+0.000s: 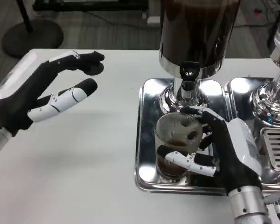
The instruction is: Grasp the cup under the faucet to collect the drink, then remove the cup.
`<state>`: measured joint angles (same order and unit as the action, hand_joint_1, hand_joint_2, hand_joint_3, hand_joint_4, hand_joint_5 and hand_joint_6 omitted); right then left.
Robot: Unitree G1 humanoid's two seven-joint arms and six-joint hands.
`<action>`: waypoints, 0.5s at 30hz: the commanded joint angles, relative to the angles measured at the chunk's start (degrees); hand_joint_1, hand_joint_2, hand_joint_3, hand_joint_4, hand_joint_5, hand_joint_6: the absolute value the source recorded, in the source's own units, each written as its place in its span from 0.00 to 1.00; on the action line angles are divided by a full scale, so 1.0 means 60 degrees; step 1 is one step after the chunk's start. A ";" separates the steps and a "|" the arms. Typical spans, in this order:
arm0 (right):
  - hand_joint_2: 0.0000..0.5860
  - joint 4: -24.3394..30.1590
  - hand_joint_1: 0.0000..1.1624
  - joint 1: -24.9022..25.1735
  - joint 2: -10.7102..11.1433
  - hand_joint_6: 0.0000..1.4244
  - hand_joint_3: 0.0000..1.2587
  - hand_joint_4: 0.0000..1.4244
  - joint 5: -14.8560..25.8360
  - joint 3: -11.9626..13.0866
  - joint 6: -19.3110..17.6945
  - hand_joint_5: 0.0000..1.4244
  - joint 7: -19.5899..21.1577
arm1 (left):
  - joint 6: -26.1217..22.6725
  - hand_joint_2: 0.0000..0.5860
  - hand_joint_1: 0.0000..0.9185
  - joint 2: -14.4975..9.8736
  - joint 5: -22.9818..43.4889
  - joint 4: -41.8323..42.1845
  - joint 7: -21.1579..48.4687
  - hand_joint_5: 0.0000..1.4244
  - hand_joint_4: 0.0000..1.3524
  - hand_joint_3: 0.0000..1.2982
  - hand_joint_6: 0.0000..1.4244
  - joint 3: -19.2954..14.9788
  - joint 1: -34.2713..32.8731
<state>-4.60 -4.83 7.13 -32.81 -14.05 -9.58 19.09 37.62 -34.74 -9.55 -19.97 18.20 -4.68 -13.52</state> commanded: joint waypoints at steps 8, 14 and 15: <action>0.32 0.0078 0.69 -0.0226 -0.0096 0.62 0.39 0.41 -0.0194 -0.0026 -0.0520 0.54 0.0846 | -0.0028 0.31 0.00 -0.0098 0.0112 -0.0118 0.0125 0.21 0.21 0.21 0.19 0.0098 0.0018; 0.32 0.0368 0.69 -0.0410 -0.0081 0.65 0.40 0.43 -0.0290 0.0081 -0.0557 0.56 0.1160 | 0.0060 0.30 0.00 -0.0095 0.0106 -0.0192 0.0181 0.21 0.21 0.21 0.19 0.0213 -0.0025; 0.32 0.0419 0.69 -0.0438 -0.0075 0.66 0.40 0.43 -0.0305 0.0099 -0.0546 0.56 0.1181 | 0.0074 0.30 0.00 -0.0086 0.0116 -0.0201 0.0205 0.21 0.21 0.21 0.19 0.0239 -0.0027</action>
<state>-4.42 -7.36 7.03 -34.55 -14.15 -10.83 24.06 37.64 -34.74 -9.42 -20.55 18.66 -3.72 -13.54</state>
